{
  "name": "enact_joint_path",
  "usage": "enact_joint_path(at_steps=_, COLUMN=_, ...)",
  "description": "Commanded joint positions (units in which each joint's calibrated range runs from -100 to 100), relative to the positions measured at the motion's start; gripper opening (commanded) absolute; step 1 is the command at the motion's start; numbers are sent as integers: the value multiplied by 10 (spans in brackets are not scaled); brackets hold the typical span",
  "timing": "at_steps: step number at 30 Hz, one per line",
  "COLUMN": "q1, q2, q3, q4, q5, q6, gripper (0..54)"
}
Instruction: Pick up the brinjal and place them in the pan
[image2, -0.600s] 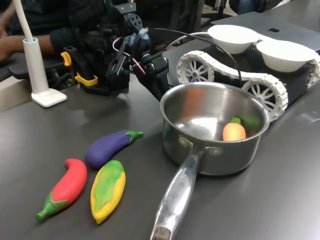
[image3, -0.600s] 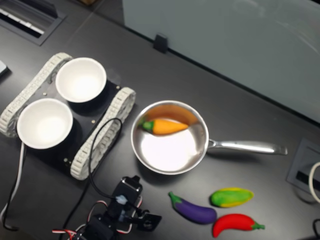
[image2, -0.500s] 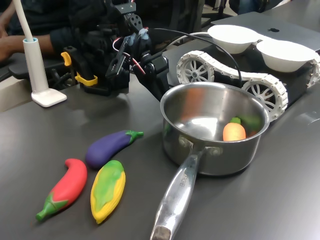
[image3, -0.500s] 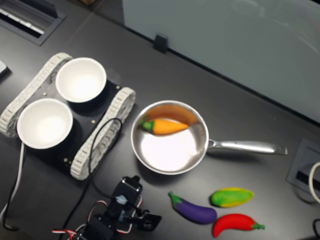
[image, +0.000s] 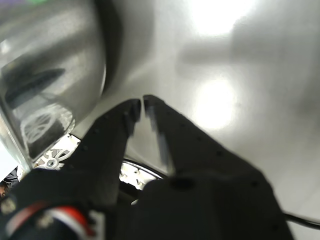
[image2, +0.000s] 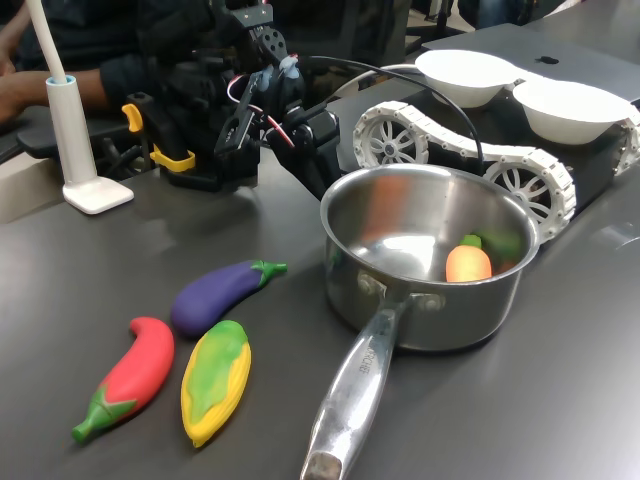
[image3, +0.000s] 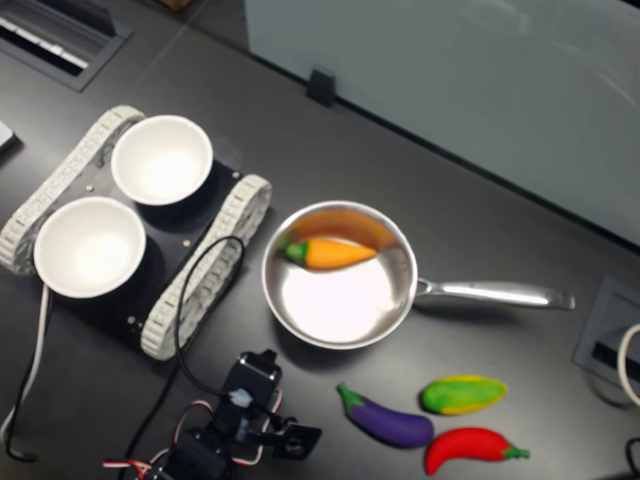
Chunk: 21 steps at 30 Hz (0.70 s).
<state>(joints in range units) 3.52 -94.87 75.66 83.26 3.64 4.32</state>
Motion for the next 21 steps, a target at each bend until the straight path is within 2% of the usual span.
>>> enact_joint_path(at_steps=1, q1=-3, q2=-7, q3=-20, q4=-7, q5=3, q6=4, gripper=2)
enact_joint_path(at_steps=9, q1=-2, q2=-2, q3=-37, q4=10, q5=9, q6=4, gripper=2)
enact_joint_path(at_steps=21, q1=22, q2=68, q3=-83, q4=15, q5=17, q6=4, gripper=2)
